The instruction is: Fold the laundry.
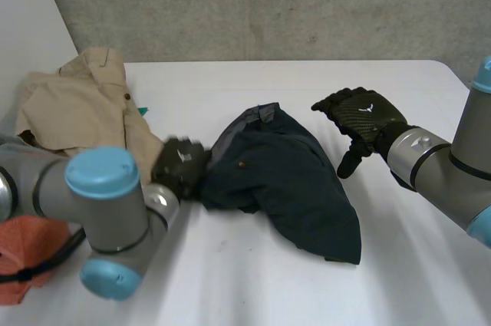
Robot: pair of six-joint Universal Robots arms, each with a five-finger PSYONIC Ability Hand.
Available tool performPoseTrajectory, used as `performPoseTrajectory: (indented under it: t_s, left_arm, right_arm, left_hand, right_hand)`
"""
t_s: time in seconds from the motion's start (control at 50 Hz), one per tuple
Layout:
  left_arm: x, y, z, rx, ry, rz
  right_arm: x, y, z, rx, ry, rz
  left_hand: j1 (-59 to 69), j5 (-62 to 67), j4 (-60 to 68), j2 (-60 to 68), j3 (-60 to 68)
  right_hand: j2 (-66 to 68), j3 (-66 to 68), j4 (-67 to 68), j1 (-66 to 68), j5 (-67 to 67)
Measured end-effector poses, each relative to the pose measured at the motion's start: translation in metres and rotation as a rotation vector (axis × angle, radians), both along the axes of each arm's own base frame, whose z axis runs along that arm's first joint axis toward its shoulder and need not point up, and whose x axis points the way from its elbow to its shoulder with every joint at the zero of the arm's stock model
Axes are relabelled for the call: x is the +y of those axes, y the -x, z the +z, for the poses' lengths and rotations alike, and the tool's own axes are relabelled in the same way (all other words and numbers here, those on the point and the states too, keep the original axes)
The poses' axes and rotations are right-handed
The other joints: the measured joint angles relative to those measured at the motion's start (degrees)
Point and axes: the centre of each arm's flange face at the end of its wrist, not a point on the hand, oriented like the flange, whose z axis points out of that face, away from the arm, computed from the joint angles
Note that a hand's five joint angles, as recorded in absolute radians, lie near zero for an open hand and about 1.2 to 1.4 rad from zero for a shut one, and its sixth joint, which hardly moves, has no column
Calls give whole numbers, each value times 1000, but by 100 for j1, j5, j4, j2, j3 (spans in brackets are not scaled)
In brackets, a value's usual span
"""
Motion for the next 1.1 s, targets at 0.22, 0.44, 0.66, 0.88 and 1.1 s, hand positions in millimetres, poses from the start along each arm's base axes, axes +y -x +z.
performPoseTrajectory:
  t_s: [0.22,0.44,0.66,0.88,1.1]
  left_arm:
    - [-36,23,200,366,569,28]
    - [3,89,208,506,412,-303]
    - [107,148,78,366,-37,-681]
    - [83,105,127,344,105,-434]
    - [88,7,98,125,-87,-69]
  right_arm:
    - [-9,8,10,-19,38,-52]
    - [-49,46,30,-112,99,-307]
    - [-75,78,41,-146,155,-434]
    - [-54,52,42,-46,165,-191]
    - [4,44,17,340,52,85]
  left_hand:
    - [1,0,16,10,8]
    - [81,0,17,26,21]
    - [-5320,-5132,-5497,-5454,-5393]
    - [-5322,-5257,-5687,-5646,-5586]
    - [-4121,-4271,-4600,-4608,-4565]
  right_hand:
    - [0,0,0,0,0]
    - [0,0,0,0,0]
    - [0,0,0,0,0]
    - [0,0,0,0,0]
    - [596,602,573,466,505]
